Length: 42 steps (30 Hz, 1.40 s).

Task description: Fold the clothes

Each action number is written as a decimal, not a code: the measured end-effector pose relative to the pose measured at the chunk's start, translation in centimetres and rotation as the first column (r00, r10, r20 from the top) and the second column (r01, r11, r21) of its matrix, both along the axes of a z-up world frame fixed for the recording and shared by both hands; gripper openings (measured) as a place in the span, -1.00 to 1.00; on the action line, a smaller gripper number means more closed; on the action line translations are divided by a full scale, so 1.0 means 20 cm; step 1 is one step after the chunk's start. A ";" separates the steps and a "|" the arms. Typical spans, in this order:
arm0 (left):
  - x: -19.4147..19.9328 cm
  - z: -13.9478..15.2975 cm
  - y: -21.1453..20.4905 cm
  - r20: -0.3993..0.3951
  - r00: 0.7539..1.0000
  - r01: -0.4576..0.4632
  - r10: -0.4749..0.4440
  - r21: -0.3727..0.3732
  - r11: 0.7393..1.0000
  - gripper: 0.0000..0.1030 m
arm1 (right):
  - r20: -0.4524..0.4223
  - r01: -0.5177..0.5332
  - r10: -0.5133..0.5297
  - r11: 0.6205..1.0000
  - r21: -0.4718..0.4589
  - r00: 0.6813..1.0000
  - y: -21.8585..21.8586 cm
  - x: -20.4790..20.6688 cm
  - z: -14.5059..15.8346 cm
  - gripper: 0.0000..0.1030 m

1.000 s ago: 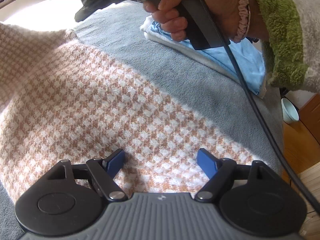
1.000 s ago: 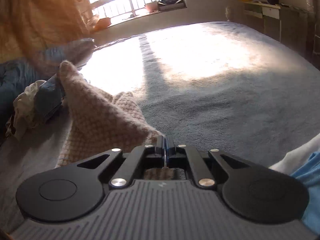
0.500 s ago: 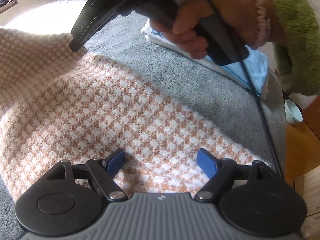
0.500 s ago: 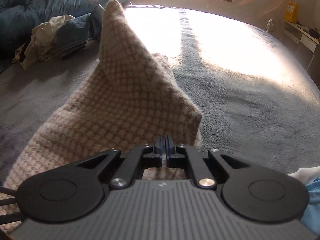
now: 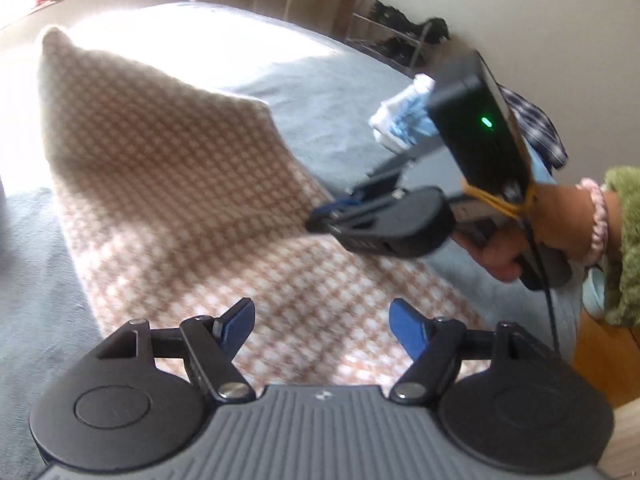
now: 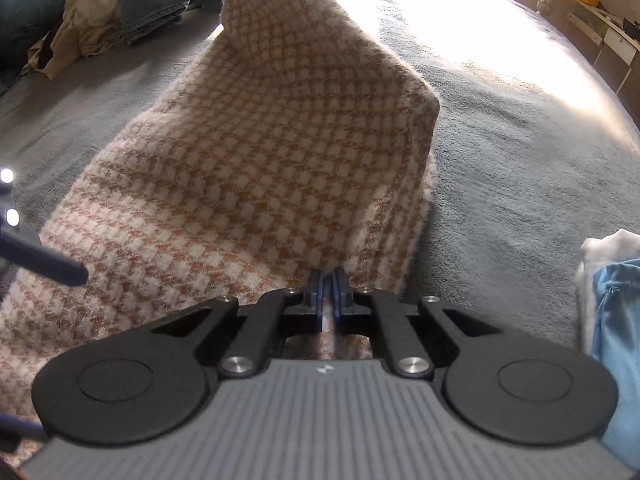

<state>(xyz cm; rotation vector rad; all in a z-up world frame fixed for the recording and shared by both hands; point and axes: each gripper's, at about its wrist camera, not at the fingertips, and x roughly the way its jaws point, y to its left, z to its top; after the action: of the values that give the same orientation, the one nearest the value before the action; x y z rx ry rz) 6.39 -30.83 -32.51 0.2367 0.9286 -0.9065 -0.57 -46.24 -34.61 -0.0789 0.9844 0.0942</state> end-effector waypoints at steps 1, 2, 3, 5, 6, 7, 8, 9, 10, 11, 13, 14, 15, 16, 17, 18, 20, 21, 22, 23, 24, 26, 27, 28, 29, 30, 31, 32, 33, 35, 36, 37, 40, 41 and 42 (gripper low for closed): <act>0.06 -0.02 -0.01 0.013 1.000 -0.027 0.027 0.007 1.000 0.45 | -0.013 -0.004 0.004 1.000 -0.001 1.000 0.00 0.01 0.01 -0.93; 0.10 -0.05 -0.02 0.013 0.999 -0.046 0.046 0.024 0.999 0.44 | -0.023 -0.008 0.008 1.000 -0.004 1.000 0.00 0.03 0.02 -0.93; 0.13 -0.09 -0.02 0.003 0.998 -0.061 0.060 0.041 0.997 0.44 | -0.029 -0.012 0.012 1.000 -0.009 1.000 0.01 0.05 0.04 -0.92; 0.15 -0.15 0.00 -0.006 0.997 -0.076 0.076 0.068 0.995 0.40 | -0.005 -0.015 0.015 1.000 -0.011 1.000 0.04 0.09 0.12 -0.89; 0.13 -0.15 0.01 0.004 0.998 -0.063 0.063 0.068 0.996 0.41 | 0.028 -0.017 0.017 1.000 -0.007 0.999 0.05 0.12 0.18 -0.85; 0.10 -0.14 0.03 0.019 0.999 -0.048 0.047 0.067 0.997 0.42 | 0.073 -0.021 0.021 1.000 0.001 0.997 0.07 0.17 0.25 -0.80; 0.08 -0.14 0.03 0.036 0.999 -0.034 0.032 0.065 0.997 0.48 | 0.122 -0.037 0.035 0.999 0.012 0.992 0.09 0.21 0.30 -0.60; 0.07 -0.15 0.02 0.046 0.999 -0.026 0.023 0.065 0.998 0.50 | 0.175 -0.063 0.058 0.998 0.025 0.983 0.12 0.27 0.36 -0.36; 0.06 -0.15 0.01 0.050 0.999 -0.024 0.021 0.064 0.998 0.54 | 0.227 -0.089 0.079 0.995 0.037 0.971 0.15 0.33 0.41 -0.29; 0.05 -0.15 0.01 0.053 0.998 -0.024 0.021 0.062 0.998 0.56 | 0.270 -0.121 0.105 0.992 0.044 0.957 0.19 0.38 0.45 -0.25; 0.06 -0.18 -0.01 0.055 0.998 -0.027 0.024 0.059 0.998 0.57 | 0.325 -0.213 0.193 0.977 0.026 0.926 0.29 0.52 0.47 -0.26; 0.06 -0.19 -0.01 0.056 0.998 -0.029 0.026 0.058 0.998 0.58 | 0.339 -0.260 0.246 0.966 -0.006 0.908 0.36 0.60 0.46 -0.28; 0.06 -0.19 -0.01 0.056 0.998 -0.032 0.029 0.056 0.998 0.58 | 0.345 -0.302 0.299 0.952 -0.046 0.890 0.43 0.67 0.44 -0.30; 0.06 -0.19 -0.01 0.057 0.998 -0.035 0.032 0.055 0.998 0.59 | 0.342 -0.341 0.351 0.936 -0.091 0.872 0.49 0.74 0.42 -0.30; 0.05 -0.19 -0.01 0.059 0.998 -0.038 0.035 0.053 0.998 0.59 | 0.338 -0.367 0.391 0.921 -0.134 0.856 0.54 0.79 0.39 -0.34; 0.03 -0.18 0.02 0.062 0.997 -0.041 0.038 0.050 0.998 0.59 | 0.334 -0.373 0.420 0.907 -0.196 0.844 0.56 0.84 0.36 -0.41; 0.02 -0.17 0.03 0.064 0.997 -0.046 0.044 0.044 0.998 0.59 | 0.319 -0.350 0.461 0.869 -0.349 0.828 0.59 0.95 0.29 -0.58; 0.02 -0.17 0.03 0.065 0.997 -0.049 0.046 0.041 0.998 0.59 | 0.304 -0.318 0.455 0.856 -0.408 0.837 0.57 1.00 0.25 -0.61; 0.01 -0.17 0.04 0.065 0.997 -0.051 0.048 0.037 0.998 0.59 | 0.294 -0.287 0.430 0.859 -0.423 0.853 0.53 1.05 0.21 -0.62; 0.01 -0.18 0.04 0.064 0.997 -0.052 0.050 0.034 0.998 0.59 | 0.289 -0.257 0.386 0.880 -0.398 0.876 0.48 1.10 0.18 -0.63; 0.01 -0.18 0.04 0.062 0.997 -0.054 0.052 0.030 0.998 0.60 | 0.283 -0.226 0.342 0.900 -0.373 0.896 0.42 1.15 0.15 -0.63; 0.01 -0.19 0.05 0.057 0.997 -0.058 0.057 0.023 0.998 0.60 | 0.265 -0.160 0.252 0.933 -0.324 0.931 0.30 1.24 0.10 -0.63; 0.01 -0.19 0.05 0.058 0.997 -0.058 0.056 0.021 0.998 0.60 | 0.257 -0.138 0.216 0.947 -0.289 0.942 0.26 1.28 0.07 -0.63; 0.01 -0.19 0.05 0.060 0.997 -0.056 0.055 0.021 0.998 0.60 | 0.249 -0.127 0.189 0.961 -0.245 0.950 0.23 1.31 0.03 -0.62; 0.01 -0.20 0.05 0.060 0.997 -0.056 0.054 0.021 0.998 0.61 | 0.240 -0.115 0.163 0.973 -0.200 0.957 0.20 1.34 0.00 -0.62; 0.02 -0.20 0.05 0.059 0.997 -0.056 0.055 0.021 0.998 0.61 | 0.229 -0.102 0.137 0.983 -0.156 0.964 0.17 1.36 -0.03 -0.61; 0.02 -0.20 0.05 0.058 0.997 -0.055 0.054 0.022 0.998 0.61 | 0.224 -0.087 0.111 0.990 -0.112 0.968 0.14 1.38 -0.05 -0.61; 0.02 -0.20 0.05 0.056 0.997 -0.053 0.051 0.023 0.998 0.62 | 0.223 -0.071 0.085 0.995 -0.070 0.971 0.11 1.40 -0.07 -0.61; 0.02 -0.20 0.05 0.055 0.997 -0.050 0.048 0.024 0.998 0.62 | 0.220 -0.060 0.067 0.997 -0.038 0.973 0.09 1.40 -0.06 -0.60; 0.02 -0.19 0.04 0.053 0.998 -0.043 0.042 0.029 0.999 0.66 | 0.212 -0.051 0.049 0.999 0.006 0.976 0.07 1.40 -0.01 -0.60; 0.02 -0.19 0.04 0.053 0.998 -0.041 0.039 0.030 0.999 0.66 | 0.214 -0.053 0.048 0.998 0.019 0.976 0.07 1.39 0.03 -0.60; 0.02 -0.19 0.05 0.052 0.998 -0.040 0.038 0.030 0.999 0.67 | 0.223 -0.062 0.055 0.998 0.024 0.973 0.07 1.37 0.08 -0.60; 0.02 -0.19 0.05 0.051 0.998 -0.037 0.035 0.027 0.999 0.69 | 0.273 -0.092 0.080 0.995 0.031 0.959 0.11 1.27 0.24 -0.58; 0.02 -0.19 0.05 0.053 0.998 -0.035 0.034 0.026 0.999 0.69 | 0.297 -0.101 0.086 0.994 0.035 0.951 0.13 1.24 0.30 -0.58; 0.02 -0.19 0.05 0.055 0.998 -0.035 0.033 0.025 0.999 0.70 | 0.323 -0.111 0.090 0.993 0.046 0.942 0.15 1.23 0.34 -0.57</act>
<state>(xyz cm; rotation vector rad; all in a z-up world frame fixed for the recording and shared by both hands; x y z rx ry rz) 6.80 -29.76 -36.36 0.2660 0.8920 -0.8533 24.04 -43.33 -27.76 -0.0831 0.6506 0.2008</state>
